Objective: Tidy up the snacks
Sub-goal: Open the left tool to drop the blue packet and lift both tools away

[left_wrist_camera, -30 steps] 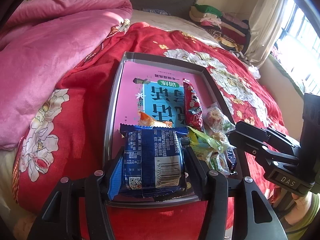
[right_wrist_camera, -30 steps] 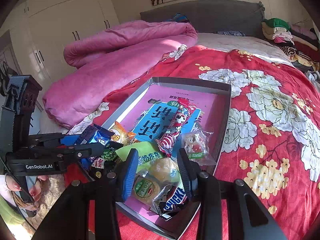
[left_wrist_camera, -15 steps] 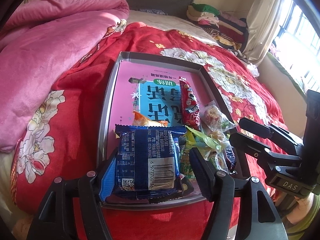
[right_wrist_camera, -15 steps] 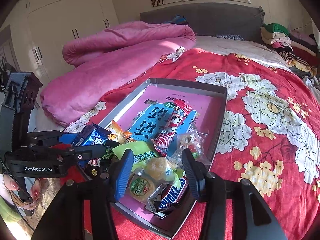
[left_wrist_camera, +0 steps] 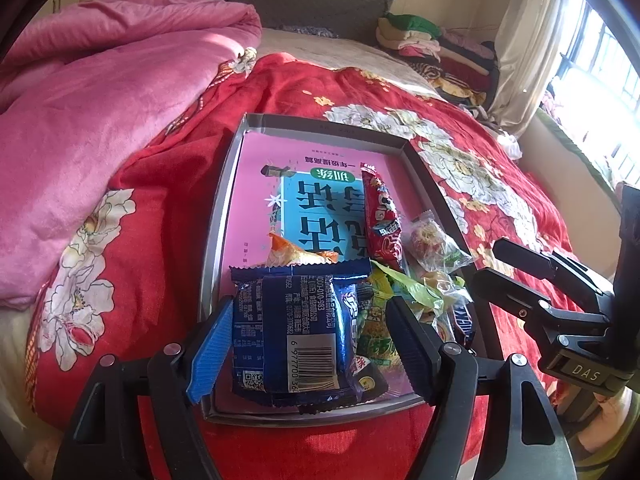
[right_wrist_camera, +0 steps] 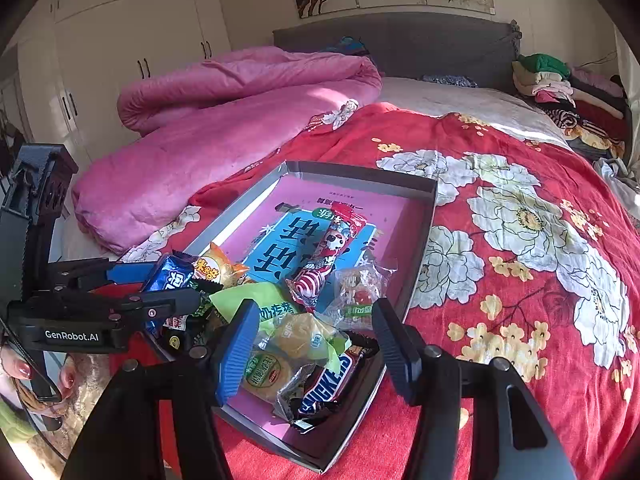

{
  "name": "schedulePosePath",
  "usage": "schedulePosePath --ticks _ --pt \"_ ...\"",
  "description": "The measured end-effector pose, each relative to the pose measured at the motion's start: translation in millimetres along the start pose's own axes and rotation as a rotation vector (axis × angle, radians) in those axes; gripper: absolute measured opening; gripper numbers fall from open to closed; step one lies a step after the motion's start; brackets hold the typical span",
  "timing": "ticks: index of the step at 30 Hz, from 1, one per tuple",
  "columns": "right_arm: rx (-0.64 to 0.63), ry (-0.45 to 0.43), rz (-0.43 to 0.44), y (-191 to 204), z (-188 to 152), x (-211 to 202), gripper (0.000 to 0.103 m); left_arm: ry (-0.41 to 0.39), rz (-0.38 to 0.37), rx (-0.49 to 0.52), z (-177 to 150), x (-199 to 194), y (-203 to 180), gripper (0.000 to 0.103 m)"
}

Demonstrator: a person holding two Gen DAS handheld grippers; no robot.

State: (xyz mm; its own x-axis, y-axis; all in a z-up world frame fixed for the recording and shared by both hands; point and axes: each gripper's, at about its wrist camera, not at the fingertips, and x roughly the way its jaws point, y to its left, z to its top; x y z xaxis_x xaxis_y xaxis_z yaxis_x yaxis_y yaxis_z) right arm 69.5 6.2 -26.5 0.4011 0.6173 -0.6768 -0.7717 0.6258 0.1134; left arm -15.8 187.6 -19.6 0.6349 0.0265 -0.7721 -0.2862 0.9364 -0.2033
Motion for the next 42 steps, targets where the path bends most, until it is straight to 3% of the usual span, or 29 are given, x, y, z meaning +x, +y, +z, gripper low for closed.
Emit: schedulePosePath --ticks 22,37,42 --pt "-0.037 -0.015 -0.077 7 5 -5 0.072 -0.101 -0.043 -0.046 7 -25 10 0.077" --pt "-0.076 -0.102 -0.113 18 16 -31 0.084 -0.210 -0.027 -0.034 14 -70 -4 0.078" --pt "-0.088 -0.134 -0.112 21 19 -48 0.091 -0.192 -0.010 -0.044 11 -77 -13 0.078"
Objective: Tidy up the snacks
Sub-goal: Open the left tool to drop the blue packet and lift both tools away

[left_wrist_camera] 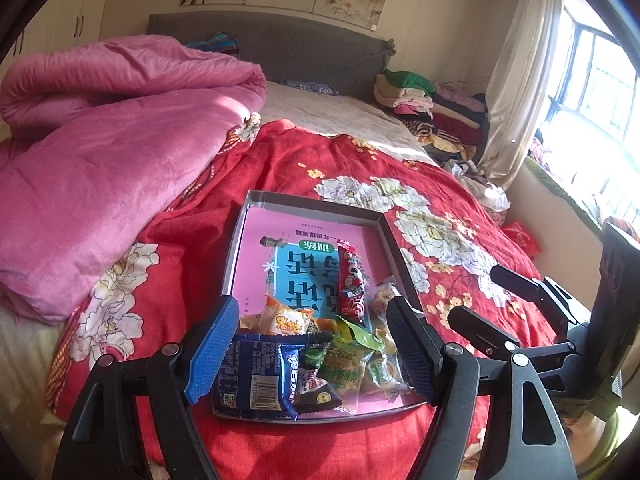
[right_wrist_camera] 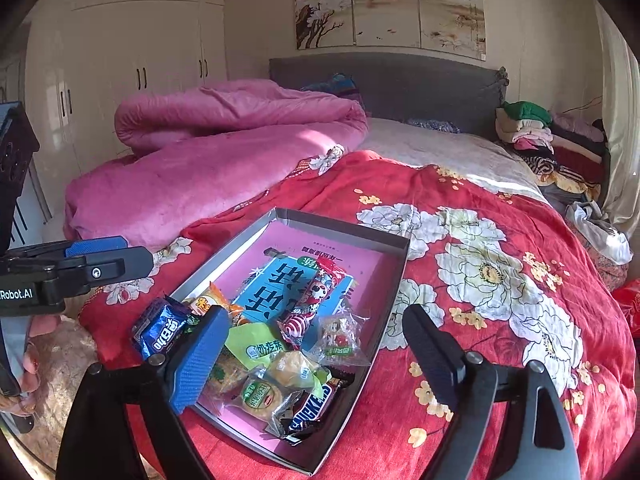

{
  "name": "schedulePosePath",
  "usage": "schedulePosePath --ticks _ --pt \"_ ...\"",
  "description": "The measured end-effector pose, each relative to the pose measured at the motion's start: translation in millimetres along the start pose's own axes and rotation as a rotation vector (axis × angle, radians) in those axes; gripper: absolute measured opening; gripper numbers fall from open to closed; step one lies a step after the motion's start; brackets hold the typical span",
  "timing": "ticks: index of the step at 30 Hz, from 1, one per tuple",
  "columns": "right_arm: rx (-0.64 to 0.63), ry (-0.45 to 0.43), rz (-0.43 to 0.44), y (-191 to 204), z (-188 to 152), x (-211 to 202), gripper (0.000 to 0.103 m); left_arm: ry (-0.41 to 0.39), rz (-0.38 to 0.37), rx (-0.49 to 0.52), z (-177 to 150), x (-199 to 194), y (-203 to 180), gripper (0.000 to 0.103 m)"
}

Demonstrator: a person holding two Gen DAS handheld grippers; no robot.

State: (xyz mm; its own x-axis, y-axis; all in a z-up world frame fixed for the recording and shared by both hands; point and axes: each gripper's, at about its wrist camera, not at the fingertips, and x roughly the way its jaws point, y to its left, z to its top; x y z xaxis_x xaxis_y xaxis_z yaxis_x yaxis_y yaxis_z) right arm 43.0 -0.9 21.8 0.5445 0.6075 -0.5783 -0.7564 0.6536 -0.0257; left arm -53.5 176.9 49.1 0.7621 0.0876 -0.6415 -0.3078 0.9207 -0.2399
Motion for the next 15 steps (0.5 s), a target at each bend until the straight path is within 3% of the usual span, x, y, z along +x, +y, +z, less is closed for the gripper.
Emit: schedulePosePath --ticks 5,15 --pt "0.007 -0.031 0.011 -1 4 -23 0.098 0.038 0.004 -0.006 -6 -5 -10 0.078" --pt "0.010 -0.087 0.028 -2 13 -58 0.100 0.044 0.037 0.000 -12 -21 -27 0.078"
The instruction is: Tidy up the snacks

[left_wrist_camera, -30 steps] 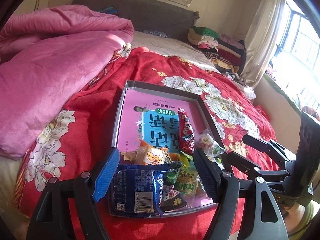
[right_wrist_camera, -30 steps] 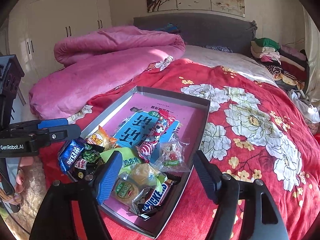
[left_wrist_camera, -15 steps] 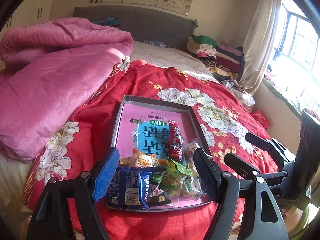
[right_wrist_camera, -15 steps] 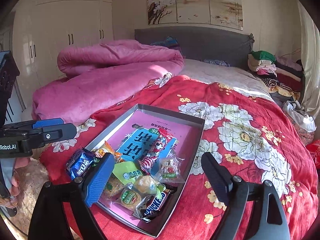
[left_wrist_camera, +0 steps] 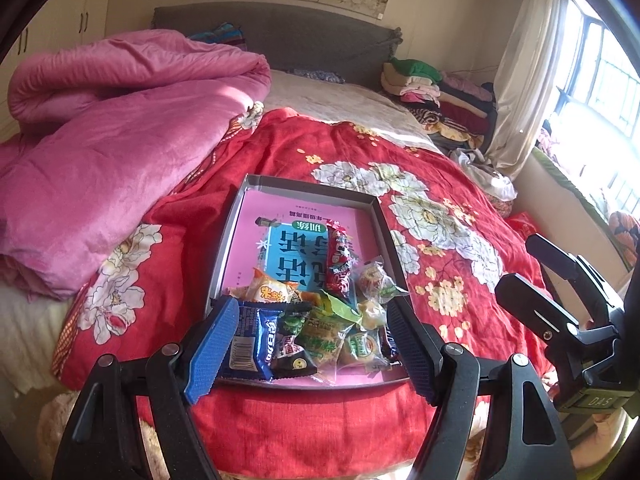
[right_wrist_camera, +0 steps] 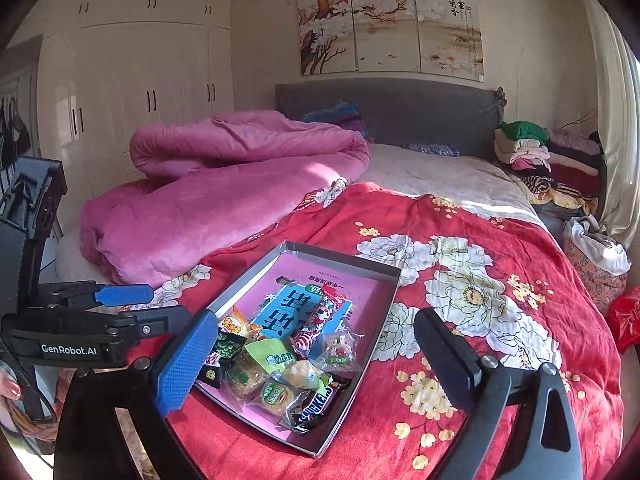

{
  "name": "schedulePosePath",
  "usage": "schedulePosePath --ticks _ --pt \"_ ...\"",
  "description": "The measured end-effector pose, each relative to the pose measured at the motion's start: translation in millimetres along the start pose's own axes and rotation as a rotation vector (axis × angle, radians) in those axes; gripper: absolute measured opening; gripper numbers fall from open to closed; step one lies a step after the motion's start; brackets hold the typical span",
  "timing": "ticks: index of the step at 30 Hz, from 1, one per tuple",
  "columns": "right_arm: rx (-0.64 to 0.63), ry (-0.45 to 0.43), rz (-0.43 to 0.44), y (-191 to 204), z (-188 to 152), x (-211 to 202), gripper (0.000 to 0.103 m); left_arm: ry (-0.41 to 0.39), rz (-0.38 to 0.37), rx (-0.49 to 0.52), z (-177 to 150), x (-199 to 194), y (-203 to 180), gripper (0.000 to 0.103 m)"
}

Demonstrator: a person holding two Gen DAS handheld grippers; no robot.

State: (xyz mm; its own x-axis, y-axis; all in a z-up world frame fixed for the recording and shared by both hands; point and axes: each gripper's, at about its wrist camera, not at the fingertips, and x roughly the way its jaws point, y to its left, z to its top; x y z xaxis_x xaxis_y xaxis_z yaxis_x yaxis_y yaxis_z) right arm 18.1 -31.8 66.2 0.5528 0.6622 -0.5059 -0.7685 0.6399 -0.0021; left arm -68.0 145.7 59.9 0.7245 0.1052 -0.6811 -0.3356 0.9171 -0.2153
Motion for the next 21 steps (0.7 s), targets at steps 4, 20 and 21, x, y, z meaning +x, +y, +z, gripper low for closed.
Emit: schedulePosePath --ticks 4,20,21 --pt "0.004 0.002 0.011 2 -2 -8 0.101 0.016 0.014 -0.003 -5 -4 -2 0.078" --pt "0.034 0.045 0.038 -3 -26 -28 0.101 0.083 0.035 -0.032 -39 -10 -9 0.078" --pt "0.035 0.047 0.039 -4 -27 -29 0.101 0.088 0.036 -0.036 -41 -10 -8 0.078"
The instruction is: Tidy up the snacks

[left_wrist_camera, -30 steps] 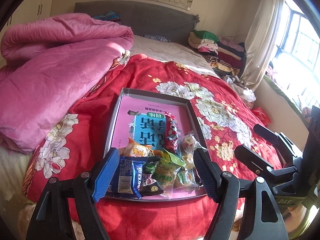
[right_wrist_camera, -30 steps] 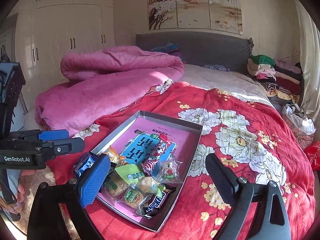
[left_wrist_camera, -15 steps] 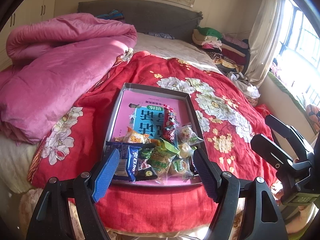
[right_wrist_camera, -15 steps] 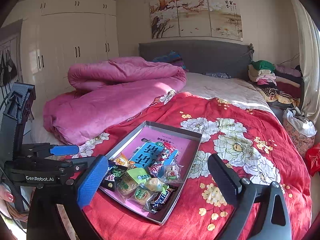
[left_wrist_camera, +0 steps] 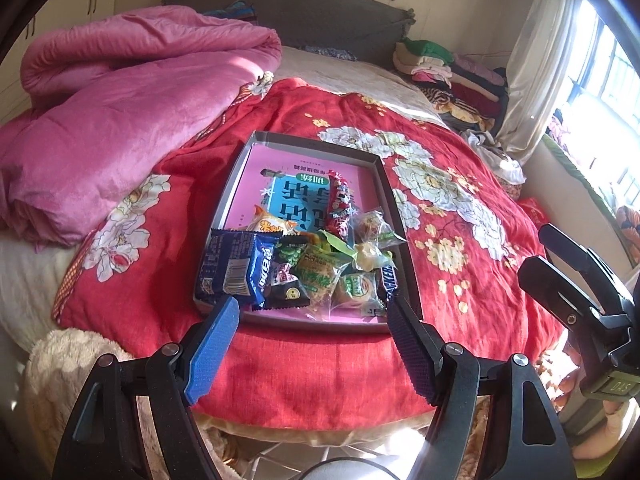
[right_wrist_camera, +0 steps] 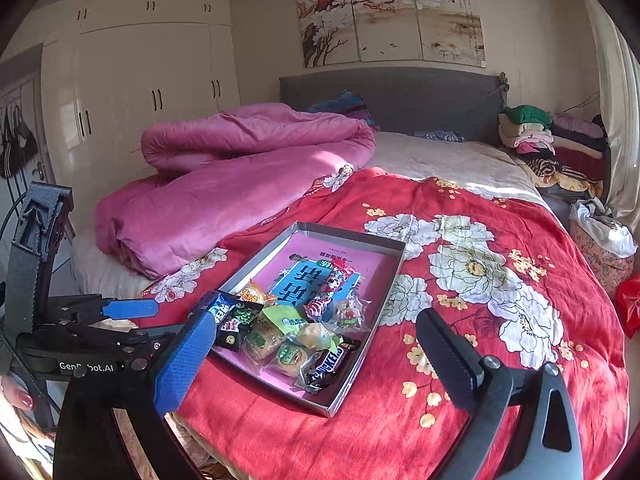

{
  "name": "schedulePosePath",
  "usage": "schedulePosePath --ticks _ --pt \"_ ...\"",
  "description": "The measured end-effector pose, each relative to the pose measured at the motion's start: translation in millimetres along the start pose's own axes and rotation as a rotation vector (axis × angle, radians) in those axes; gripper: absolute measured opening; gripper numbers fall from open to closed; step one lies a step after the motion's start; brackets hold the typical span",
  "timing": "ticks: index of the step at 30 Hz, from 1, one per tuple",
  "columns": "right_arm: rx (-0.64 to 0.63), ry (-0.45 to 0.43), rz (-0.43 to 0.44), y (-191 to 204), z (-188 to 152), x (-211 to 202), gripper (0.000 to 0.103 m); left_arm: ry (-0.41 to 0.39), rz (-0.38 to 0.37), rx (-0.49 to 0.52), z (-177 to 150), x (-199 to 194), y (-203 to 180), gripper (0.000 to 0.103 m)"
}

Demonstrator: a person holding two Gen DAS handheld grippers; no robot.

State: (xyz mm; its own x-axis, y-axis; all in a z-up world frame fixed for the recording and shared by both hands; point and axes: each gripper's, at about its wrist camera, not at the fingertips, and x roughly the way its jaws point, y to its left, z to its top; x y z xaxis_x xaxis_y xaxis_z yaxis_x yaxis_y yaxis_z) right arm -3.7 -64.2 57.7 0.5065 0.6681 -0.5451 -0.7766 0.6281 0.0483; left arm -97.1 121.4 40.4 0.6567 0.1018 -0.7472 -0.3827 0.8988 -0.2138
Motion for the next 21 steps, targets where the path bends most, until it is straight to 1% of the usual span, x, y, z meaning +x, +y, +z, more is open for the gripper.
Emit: schedulePosePath --ticks 4,13,21 --pt "0.006 0.016 0.002 0 -8 -6 0.101 0.006 0.004 -0.012 -6 -1 1 0.078" --pt "0.013 0.070 -0.013 1 -27 -12 0.101 0.029 -0.008 0.028 -16 2 -14 0.078" --pt "0.020 0.089 -0.035 -1 -37 -9 0.101 0.054 -0.008 0.027 -24 6 -17 0.078"
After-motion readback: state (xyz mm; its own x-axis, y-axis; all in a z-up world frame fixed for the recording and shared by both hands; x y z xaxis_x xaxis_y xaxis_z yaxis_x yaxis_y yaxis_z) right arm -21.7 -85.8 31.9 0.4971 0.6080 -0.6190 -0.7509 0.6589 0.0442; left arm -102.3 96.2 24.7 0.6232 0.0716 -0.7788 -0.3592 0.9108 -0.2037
